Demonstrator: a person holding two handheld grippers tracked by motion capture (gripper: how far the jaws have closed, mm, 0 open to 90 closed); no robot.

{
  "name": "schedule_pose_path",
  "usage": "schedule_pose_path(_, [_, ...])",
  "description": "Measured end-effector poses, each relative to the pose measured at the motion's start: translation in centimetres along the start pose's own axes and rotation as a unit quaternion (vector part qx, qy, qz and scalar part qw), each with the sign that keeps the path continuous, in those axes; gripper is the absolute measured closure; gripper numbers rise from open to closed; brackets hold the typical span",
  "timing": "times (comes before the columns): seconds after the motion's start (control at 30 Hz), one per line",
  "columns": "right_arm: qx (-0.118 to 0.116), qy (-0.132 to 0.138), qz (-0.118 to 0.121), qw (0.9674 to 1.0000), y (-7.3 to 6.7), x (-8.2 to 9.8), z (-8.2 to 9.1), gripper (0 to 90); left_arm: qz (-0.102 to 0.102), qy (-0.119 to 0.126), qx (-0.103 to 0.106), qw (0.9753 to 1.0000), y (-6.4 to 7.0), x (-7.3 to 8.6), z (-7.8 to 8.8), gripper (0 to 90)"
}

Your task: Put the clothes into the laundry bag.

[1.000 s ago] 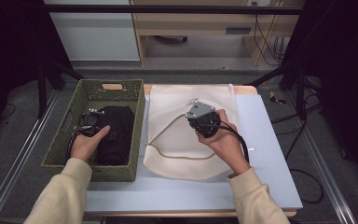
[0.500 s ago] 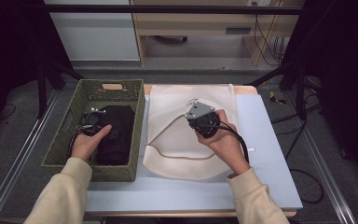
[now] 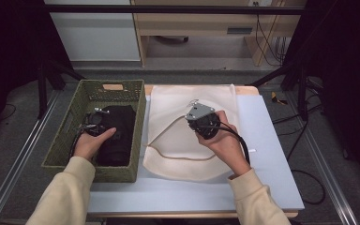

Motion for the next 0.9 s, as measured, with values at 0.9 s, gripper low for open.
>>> schedule_pose_path(0.9, [-0.003, -0.003, 0.005, 1.0, -0.26, 0.0, -0.07, 85.3, -0.029, -0.02, -0.034, 0.9988, 0.12, 0.61, -0.29, 0.0])
Point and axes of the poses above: each handheld gripper's, and its own axes: z roughly backward along the jaws, x roughly out of its underside, y roughly to its right, the point moved 6 cm from there along -z, roughly forward along the jaws, and after that the axes turned 7 degrees about x, right-handed, at the moved point
